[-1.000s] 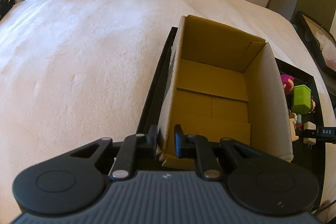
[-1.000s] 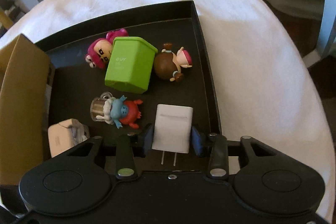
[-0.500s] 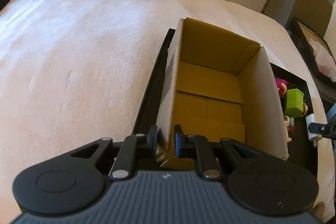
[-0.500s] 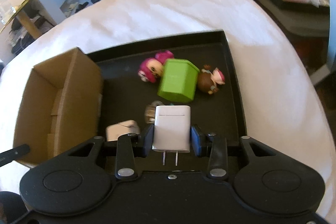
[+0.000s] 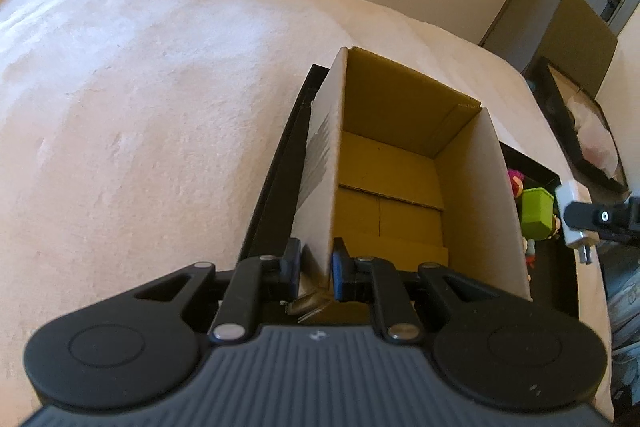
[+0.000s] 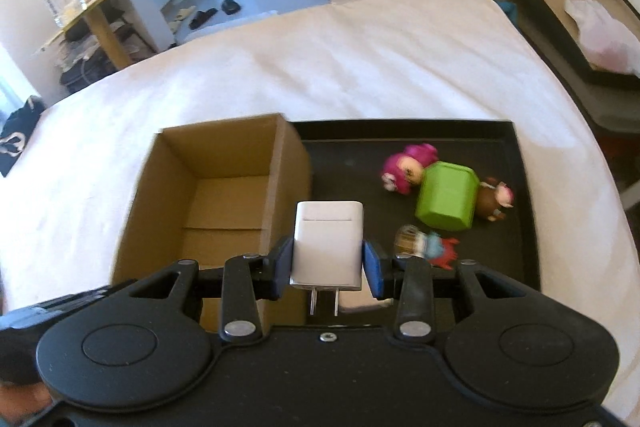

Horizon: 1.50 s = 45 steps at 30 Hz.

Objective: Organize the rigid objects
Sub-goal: 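Carry the white adapter with the right gripper into the cardboard box and release, then move the right gripper to the white cube charger and grasp it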

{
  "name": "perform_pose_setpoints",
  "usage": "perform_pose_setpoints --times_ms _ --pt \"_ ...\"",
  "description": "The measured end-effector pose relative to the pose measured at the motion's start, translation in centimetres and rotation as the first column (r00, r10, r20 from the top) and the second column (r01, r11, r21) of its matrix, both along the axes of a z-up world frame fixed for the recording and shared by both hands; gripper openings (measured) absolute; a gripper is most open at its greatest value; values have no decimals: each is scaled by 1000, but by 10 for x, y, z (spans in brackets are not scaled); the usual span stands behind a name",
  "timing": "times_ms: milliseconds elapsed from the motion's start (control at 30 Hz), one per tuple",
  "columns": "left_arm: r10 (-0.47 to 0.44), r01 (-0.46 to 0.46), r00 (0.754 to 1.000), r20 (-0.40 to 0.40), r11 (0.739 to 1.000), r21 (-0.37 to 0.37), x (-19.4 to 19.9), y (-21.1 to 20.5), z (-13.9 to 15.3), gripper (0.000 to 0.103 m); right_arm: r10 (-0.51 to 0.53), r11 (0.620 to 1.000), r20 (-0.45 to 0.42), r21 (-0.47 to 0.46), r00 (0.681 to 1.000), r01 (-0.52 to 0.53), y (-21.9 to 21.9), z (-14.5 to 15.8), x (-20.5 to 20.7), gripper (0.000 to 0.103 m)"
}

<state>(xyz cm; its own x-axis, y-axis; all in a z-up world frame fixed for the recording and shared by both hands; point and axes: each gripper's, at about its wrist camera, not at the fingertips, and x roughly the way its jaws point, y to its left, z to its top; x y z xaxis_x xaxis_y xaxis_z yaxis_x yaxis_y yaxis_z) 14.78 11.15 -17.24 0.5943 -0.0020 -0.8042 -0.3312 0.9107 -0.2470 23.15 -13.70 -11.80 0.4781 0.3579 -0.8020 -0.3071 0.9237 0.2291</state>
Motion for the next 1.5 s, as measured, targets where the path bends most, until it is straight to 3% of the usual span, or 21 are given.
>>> perform_pose_setpoints --times_ms 333,833,967,1500 --pt "10 -9 1000 28 999 -53 -1 9 -3 15 89 996 19 -1 996 -89 60 14 -6 37" --pt "11 -6 999 47 995 -100 -4 19 -9 15 162 987 -14 -21 987 -162 125 -8 0 38" --pt "15 -10 999 48 994 -106 -4 20 -10 15 183 983 6 12 983 -183 135 -4 3 45" --pt "7 -4 999 43 997 -77 -3 15 -7 15 94 995 2 35 996 -94 51 17 -2 45"
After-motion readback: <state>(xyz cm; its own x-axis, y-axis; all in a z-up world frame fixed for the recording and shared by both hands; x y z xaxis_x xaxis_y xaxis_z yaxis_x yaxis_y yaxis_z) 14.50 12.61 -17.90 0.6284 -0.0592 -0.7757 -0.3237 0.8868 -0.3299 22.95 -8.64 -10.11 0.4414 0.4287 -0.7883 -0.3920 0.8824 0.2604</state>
